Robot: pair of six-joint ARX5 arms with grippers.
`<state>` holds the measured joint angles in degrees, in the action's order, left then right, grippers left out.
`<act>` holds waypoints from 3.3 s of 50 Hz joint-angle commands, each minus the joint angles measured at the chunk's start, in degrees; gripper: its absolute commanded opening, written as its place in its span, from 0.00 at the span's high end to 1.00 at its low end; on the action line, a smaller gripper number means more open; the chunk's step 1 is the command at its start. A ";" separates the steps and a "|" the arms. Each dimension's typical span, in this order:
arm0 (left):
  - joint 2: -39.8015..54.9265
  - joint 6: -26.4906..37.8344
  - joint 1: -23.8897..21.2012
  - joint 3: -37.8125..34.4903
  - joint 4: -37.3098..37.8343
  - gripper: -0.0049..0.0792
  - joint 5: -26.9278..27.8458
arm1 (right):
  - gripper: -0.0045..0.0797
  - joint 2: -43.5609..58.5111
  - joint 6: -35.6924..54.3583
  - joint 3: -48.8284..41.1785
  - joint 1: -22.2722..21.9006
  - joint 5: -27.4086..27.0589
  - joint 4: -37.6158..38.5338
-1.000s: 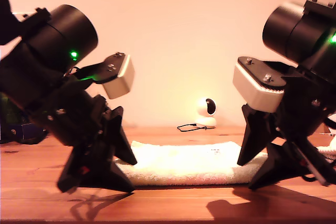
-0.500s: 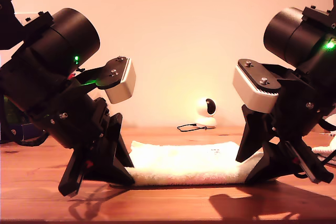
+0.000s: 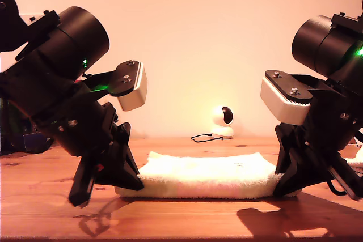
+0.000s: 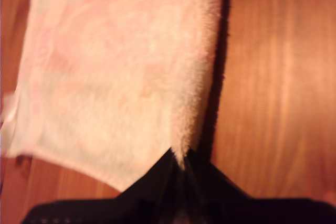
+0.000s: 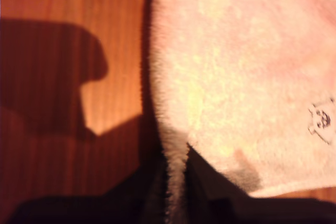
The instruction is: Fold the tea towel in front of you. After folding it, place it to the right side.
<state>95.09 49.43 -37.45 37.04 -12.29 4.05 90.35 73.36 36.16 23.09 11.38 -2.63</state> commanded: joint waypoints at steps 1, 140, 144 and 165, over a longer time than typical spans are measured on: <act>1.33 -1.33 0.22 0.52 2.29 0.97 -1.33 | 0.96 2.49 -1.62 -1.97 0.59 -1.36 -2.49; -5.84 -22.40 8.24 4.61 15.91 0.97 12.24 | 0.96 -4.57 -36.28 4.07 0.02 7.58 -12.26; -5.70 -22.45 8.50 4.61 14.84 0.97 12.59 | 0.96 -3.80 -36.74 4.07 0.04 7.74 -10.27; -4.68 -23.06 8.55 4.61 12.57 0.74 12.35 | 0.82 -2.01 -39.10 4.07 0.04 7.50 -6.08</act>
<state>88.66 26.50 -29.19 41.01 0.99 16.47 87.79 34.50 39.97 23.33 18.94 -9.23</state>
